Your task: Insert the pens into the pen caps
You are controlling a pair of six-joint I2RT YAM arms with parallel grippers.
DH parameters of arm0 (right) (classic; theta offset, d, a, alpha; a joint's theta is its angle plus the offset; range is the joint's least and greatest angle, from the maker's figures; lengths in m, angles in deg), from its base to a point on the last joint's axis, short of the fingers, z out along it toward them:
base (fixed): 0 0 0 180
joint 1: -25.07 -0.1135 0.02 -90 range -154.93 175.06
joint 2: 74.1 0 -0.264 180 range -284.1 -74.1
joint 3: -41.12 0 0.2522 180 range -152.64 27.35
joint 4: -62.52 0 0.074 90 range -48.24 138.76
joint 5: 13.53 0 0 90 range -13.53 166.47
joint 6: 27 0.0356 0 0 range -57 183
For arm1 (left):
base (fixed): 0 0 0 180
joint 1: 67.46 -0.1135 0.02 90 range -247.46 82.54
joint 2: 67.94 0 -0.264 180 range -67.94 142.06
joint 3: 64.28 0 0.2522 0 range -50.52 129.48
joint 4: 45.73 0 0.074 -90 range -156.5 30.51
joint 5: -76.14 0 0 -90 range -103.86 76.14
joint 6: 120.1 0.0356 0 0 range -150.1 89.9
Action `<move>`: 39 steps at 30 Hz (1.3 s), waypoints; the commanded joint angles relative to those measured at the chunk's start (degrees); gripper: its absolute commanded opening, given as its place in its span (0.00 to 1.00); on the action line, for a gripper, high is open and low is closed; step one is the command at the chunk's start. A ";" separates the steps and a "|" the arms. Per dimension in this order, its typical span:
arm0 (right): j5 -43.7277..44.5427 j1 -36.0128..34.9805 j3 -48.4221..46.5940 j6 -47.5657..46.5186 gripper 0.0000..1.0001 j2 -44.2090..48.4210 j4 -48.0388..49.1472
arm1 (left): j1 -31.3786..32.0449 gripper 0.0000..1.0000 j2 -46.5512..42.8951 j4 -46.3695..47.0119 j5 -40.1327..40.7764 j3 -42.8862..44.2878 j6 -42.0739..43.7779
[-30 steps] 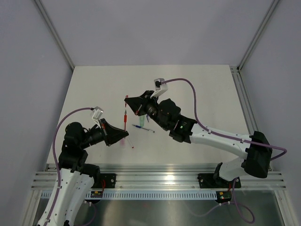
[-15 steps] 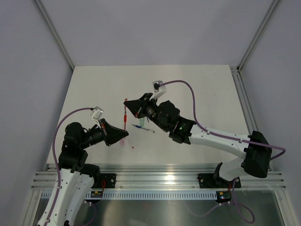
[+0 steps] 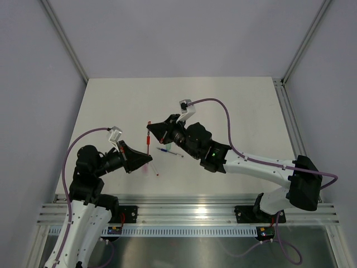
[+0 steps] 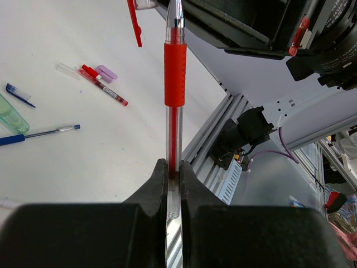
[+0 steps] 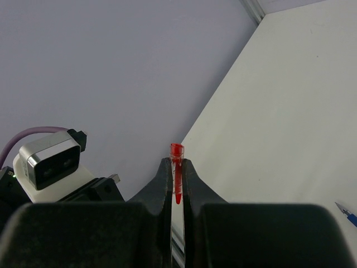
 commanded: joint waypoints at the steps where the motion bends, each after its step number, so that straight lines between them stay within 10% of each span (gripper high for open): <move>1: 2.42 -0.57 -1.90 -0.69 0.00 1.31 1.13 | -0.09 0.00 0.66 2.09 -0.19 -0.29 -0.14; 39: 4.79 -2.76 -0.85 -5.60 0.00 2.01 3.14 | -0.09 0.00 1.72 1.64 0.69 -0.20 -0.05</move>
